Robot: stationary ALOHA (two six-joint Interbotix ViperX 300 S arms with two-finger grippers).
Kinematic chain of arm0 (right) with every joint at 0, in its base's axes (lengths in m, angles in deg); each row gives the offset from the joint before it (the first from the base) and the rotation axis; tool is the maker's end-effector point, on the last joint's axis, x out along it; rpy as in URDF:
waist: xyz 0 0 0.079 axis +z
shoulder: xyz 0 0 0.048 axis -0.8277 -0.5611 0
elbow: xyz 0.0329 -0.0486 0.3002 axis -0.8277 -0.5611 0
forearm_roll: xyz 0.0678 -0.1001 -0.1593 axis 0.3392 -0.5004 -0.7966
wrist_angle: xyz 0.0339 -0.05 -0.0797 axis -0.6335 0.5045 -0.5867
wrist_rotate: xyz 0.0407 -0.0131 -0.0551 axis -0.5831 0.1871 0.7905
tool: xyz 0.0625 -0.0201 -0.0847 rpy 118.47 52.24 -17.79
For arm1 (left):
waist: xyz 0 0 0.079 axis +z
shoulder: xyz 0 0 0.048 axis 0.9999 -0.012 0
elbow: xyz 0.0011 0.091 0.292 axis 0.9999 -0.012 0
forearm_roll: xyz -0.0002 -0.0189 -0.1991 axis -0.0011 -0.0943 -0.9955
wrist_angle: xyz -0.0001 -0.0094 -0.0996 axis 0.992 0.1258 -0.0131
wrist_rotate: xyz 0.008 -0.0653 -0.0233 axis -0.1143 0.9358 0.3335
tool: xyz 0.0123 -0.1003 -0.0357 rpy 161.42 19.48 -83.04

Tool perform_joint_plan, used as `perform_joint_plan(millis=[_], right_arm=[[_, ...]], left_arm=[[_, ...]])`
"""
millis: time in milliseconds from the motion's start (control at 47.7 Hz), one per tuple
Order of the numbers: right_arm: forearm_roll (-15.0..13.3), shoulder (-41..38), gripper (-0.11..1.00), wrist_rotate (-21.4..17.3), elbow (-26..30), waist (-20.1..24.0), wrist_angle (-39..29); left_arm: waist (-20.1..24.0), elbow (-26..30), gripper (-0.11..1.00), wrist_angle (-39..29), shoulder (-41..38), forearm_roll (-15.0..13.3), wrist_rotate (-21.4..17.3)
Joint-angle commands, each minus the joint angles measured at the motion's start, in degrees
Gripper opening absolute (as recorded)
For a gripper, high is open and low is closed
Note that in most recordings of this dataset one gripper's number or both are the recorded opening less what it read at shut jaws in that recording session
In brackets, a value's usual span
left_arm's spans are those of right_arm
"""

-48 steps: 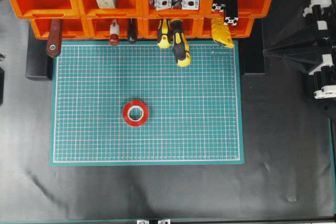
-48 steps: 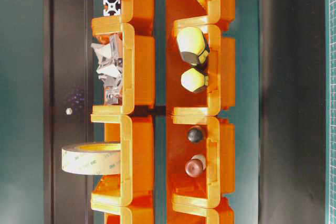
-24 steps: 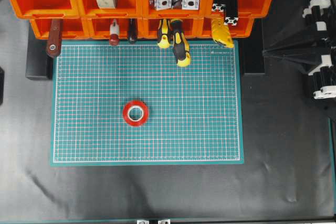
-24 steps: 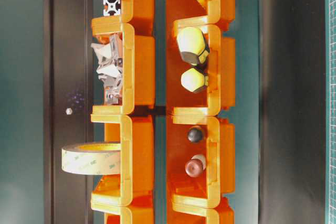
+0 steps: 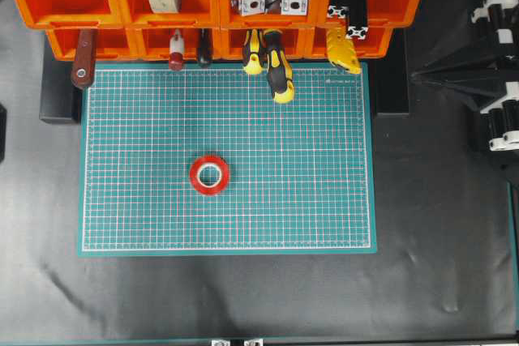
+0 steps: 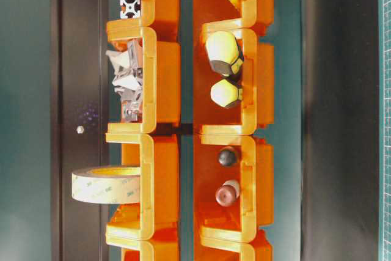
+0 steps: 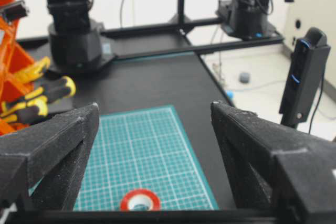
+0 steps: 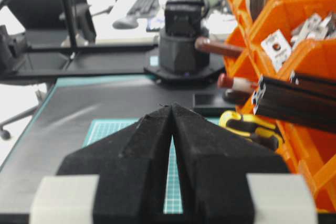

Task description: Pick vinyl tape from container rack with left arm.

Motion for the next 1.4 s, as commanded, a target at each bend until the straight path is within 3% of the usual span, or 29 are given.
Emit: perform_joint_plan(millis=[0, 147, 419, 1383], right_arm=[[-0.09, -0.18, 0.0, 0.18, 0.88, 0.0, 0.53], [-0.18, -0.18, 0.0, 1.14, 0.44, -0.09, -2.11], [0.09, 0.97, 0.0, -0.7, 0.62, -0.09, -9.4], [0.18, 2.29, 0.0, -0.79, 0.53, -0.79, -12.57]], left_arm=[[0.18, 0.53, 0.82, 0.62, -0.26, -0.09, -0.09], [0.18, 0.53, 0.83, 0.62, -0.18, -0.09, -0.09], [0.7, 0.09, 0.83, 0.62, -0.62, -0.09, 0.53], [1.49, -2.81, 0.83, 4.75, -1.32, -0.09, 1.05]])
